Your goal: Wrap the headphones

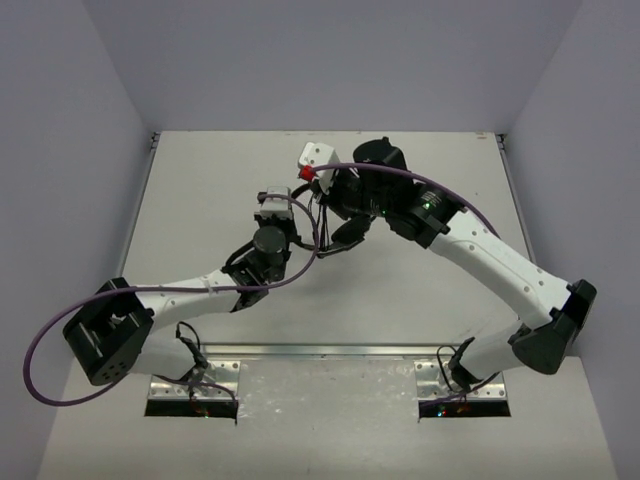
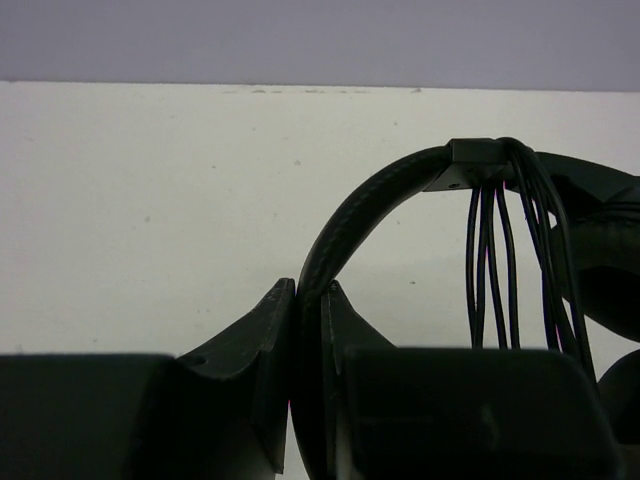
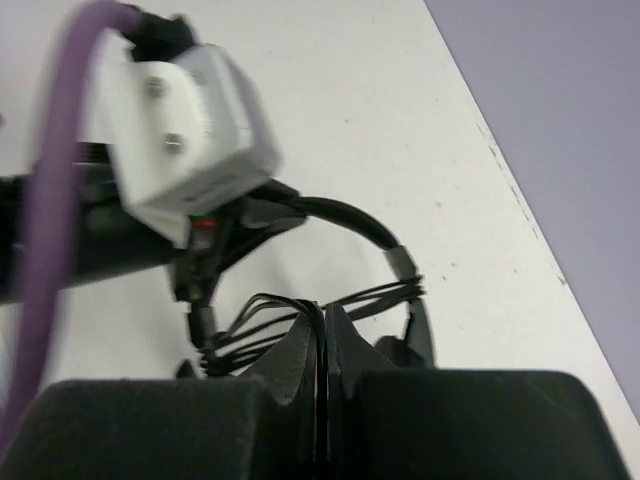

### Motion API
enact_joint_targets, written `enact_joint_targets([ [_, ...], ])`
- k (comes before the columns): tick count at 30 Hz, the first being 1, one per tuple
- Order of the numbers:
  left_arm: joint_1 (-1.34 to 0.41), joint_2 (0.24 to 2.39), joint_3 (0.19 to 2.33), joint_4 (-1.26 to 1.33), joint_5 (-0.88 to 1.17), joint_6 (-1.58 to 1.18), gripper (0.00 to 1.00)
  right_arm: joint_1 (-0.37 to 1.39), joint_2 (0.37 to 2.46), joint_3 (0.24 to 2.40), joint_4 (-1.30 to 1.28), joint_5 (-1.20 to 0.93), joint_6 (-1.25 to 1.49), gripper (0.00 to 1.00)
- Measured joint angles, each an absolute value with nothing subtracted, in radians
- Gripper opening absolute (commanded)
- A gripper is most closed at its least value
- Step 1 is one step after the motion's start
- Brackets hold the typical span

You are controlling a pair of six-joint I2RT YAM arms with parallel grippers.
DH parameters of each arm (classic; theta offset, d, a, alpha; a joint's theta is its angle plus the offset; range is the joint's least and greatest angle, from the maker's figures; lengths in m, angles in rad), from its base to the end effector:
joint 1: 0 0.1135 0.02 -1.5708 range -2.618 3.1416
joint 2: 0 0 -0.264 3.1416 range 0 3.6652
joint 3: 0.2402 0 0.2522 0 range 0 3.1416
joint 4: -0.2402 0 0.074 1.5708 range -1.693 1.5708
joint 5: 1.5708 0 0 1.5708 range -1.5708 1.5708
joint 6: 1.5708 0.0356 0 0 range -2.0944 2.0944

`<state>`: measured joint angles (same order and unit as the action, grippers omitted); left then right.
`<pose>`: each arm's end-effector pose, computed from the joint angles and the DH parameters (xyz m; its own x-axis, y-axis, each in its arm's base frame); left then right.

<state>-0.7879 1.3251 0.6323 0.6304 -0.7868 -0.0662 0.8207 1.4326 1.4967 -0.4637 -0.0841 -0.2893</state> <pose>0.2164 -0.1818 0.2531 -0.0440 -0.0220 -0.9988 -0.0008 0.9998 -0.0220 0.2194 0.2399 0.4080 -0.0312 -0.4504 -0.8923 -0.8250 0.5156 -0.2315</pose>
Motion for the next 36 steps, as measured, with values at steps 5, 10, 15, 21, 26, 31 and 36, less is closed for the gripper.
enact_joint_targets([
  [5, -0.792, 1.314, 0.551, 0.68, -0.655, -0.069, 0.0, 0.706, 1.446, 1.496, -0.518, -0.083, -0.333, 0.01],
  [10, -0.791, 1.31, 0.534, 0.694, -0.477, -0.083, 0.0, 0.648, 1.446, 1.454, -0.524, -0.097, -0.41, 0.01],
  [15, -0.791, 1.318, 0.541, 0.674, -0.334, -0.073, 0.0, 0.621, 1.448, 1.393, -0.504, -0.097, -0.508, 0.05],
  [21, -0.781, 1.322, 0.55, 0.613, -0.302, -0.058, 0.0, 0.582, 1.454, 1.33, -0.45, -0.094, -0.554, 0.1],
  [26, -0.743, 1.295, 0.549, 0.562, -0.257, -0.066, 0.0, 0.521, 1.485, 1.304, -0.439, -0.152, -0.524, 0.11],
  [31, -0.71, 1.237, 0.568, 0.5, -0.224, -0.088, 0.0, 0.471, 1.507, 1.299, -0.408, -0.227, -0.463, 0.15],
  [36, -0.686, 1.229, 0.617, 0.418, -0.17, -0.115, 0.0, 0.447, 1.53, 1.299, -0.366, -0.275, -0.407, 0.19],
])
